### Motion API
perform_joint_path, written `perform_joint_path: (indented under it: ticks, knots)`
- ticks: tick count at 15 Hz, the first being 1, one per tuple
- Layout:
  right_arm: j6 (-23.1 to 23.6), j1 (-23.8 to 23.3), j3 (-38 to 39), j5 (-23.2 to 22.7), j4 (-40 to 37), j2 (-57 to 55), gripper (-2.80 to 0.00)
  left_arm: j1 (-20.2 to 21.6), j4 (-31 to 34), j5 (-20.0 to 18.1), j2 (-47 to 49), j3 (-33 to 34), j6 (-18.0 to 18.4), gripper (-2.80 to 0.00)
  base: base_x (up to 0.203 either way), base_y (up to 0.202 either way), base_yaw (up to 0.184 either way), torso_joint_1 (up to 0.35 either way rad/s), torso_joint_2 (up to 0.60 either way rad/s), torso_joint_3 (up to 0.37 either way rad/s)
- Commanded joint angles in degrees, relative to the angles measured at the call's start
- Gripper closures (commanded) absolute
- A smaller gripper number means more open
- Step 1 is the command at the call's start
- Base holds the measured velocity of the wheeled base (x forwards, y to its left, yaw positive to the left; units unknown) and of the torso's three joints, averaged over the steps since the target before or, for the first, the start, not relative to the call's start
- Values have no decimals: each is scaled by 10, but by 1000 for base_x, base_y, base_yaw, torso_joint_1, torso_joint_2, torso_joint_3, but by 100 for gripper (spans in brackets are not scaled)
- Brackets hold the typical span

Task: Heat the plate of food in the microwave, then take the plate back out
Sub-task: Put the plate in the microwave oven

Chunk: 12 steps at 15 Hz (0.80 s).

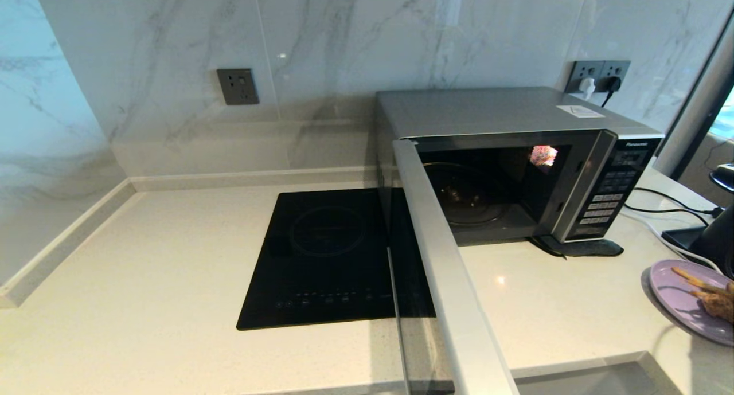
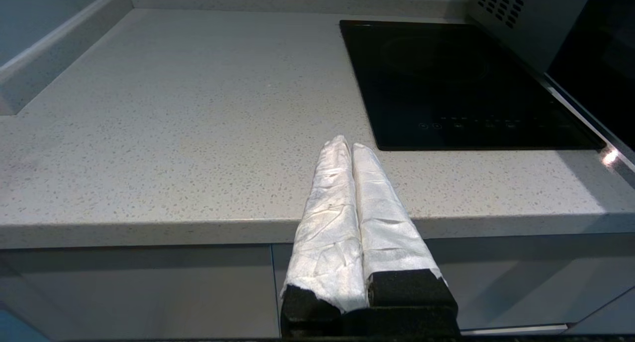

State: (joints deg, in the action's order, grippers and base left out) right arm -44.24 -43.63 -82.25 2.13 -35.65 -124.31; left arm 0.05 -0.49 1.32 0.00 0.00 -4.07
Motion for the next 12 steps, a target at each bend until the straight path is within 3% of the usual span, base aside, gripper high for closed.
perform_joint_path:
  ticks: [1, 12]
  knots:
    - [-2, -1, 2, -1, -4, 0, 0, 0, 0, 0, 1, 0, -1, 0, 0, 0, 0, 0, 0, 0]
    - [17, -19, 22, -74, -5, 71, 0, 0, 0, 0, 1, 0, -1, 0, 0, 0, 0, 0, 0, 0]
